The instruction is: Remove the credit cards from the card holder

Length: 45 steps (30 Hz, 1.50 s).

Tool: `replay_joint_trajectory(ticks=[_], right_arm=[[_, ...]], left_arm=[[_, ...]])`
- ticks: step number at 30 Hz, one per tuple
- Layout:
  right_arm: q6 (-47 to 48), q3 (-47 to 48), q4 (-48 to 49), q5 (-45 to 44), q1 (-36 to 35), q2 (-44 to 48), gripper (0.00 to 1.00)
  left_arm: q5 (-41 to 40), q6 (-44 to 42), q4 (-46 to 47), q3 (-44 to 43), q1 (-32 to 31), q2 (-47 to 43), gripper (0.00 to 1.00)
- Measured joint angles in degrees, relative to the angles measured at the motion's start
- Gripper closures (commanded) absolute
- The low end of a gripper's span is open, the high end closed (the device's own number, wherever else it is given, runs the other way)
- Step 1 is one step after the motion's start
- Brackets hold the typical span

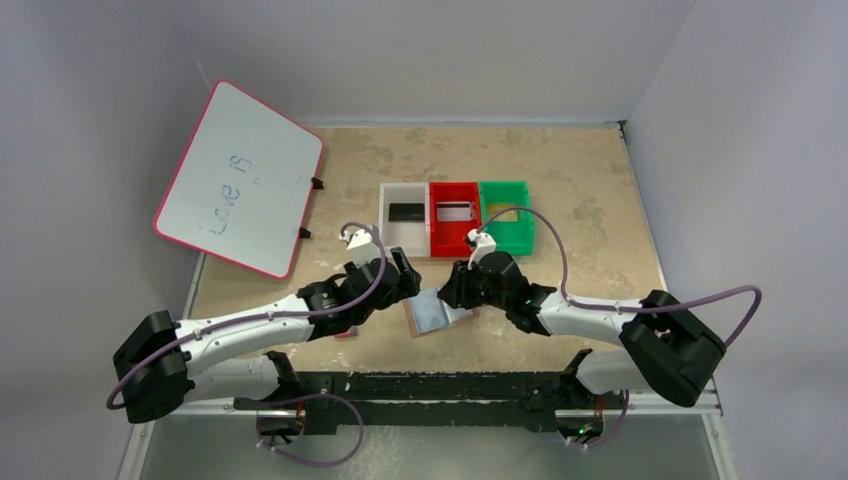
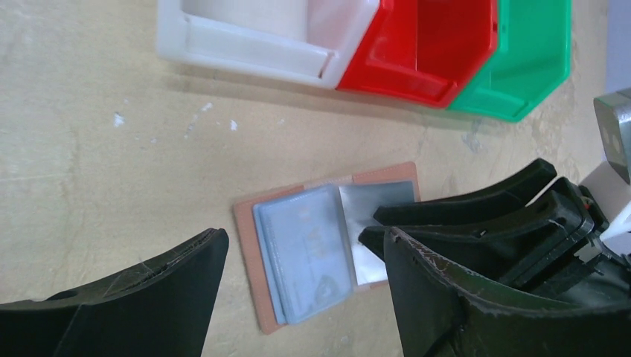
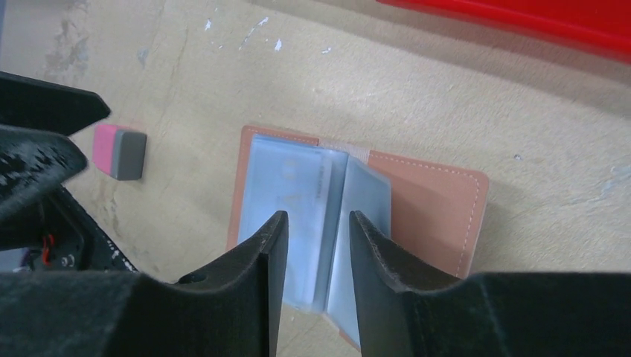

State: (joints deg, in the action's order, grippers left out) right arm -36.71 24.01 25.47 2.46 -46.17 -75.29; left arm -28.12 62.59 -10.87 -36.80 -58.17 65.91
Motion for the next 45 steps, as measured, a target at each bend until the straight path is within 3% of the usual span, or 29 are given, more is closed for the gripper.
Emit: replay_joint_trajectory(ticks=[13,18,32,35,41,45], right_arm=[[4.87,10.05,-10.49,-10.84,-8.33,-6.75,0.53],[5.35,12.28,-13.84,-14.45,-10.23,-9.31,0.43],[6.1,17.62,-17.25,-19.71,-14.21,-14.84,0.42],[5.29,19.58,-17.53,-21.27,-14.78,-16.98,0.46],[1.99,21.11,-16.98,-25.05,-15.13,-19.15,0.7],[0.72,21.09,-16.9,-26.27,-15.06,-19.47,0.79]], left_arm=[[-14.21,6.88,-11.15,0.72,-0.48,-11.39,0.23],[-15.61,7.5,-13.44,0.81,-0.48,-11.47,0.23],[-15.85,8.33,-14.56,0.98,-0.48,-10.51,0.23],[-15.82,8.35,-14.67,0.98,-0.48,-10.49,0.23],[-15.82,8.37,-15.08,0.98,-0.48,-10.19,0.23],[-15.82,8.37,-15.26,1.03,-0.48,-9.88,0.23]])
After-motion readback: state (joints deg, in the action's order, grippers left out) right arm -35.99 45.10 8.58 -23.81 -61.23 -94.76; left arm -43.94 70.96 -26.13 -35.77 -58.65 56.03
